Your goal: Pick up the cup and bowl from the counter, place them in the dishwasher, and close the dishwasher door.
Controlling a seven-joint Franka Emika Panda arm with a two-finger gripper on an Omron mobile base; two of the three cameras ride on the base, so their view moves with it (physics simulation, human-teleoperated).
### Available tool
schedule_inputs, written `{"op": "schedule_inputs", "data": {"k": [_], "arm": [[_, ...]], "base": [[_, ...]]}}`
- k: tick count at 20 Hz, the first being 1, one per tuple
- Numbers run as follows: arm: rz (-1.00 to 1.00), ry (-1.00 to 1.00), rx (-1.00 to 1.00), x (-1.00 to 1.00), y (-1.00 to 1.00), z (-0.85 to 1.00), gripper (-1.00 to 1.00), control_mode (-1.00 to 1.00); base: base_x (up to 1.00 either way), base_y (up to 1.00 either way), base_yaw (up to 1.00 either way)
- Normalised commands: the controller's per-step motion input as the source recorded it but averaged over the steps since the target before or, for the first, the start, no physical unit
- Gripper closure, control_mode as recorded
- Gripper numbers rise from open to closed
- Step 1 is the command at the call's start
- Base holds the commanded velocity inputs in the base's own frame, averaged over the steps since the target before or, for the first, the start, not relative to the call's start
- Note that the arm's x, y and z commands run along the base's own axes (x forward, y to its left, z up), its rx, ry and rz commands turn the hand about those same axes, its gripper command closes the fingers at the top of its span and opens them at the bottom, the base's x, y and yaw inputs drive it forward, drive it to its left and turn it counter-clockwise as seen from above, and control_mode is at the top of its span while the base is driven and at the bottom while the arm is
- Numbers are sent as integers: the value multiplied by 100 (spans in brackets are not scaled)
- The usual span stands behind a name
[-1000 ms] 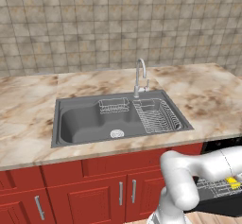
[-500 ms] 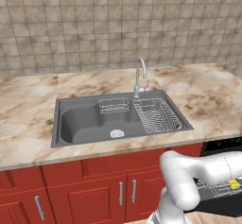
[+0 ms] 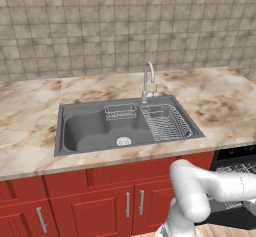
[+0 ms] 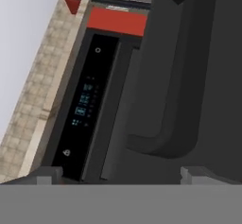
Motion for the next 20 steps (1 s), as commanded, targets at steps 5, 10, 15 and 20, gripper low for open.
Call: {"op": "schedule_inputs", "data": {"k": [5, 10, 15, 20], "arm": [[1, -7, 0, 22, -28, -27, -100, -100], [0, -8, 0, 44, -35, -16, -100, -100], [0, -6, 0, 53, -34, -13, -100, -100], [0, -7, 0, 63, -23, -5, -100, -100]], "base": [[0, 0, 0], [0, 0, 0], [0, 0, 0], [0, 0, 0]]}}
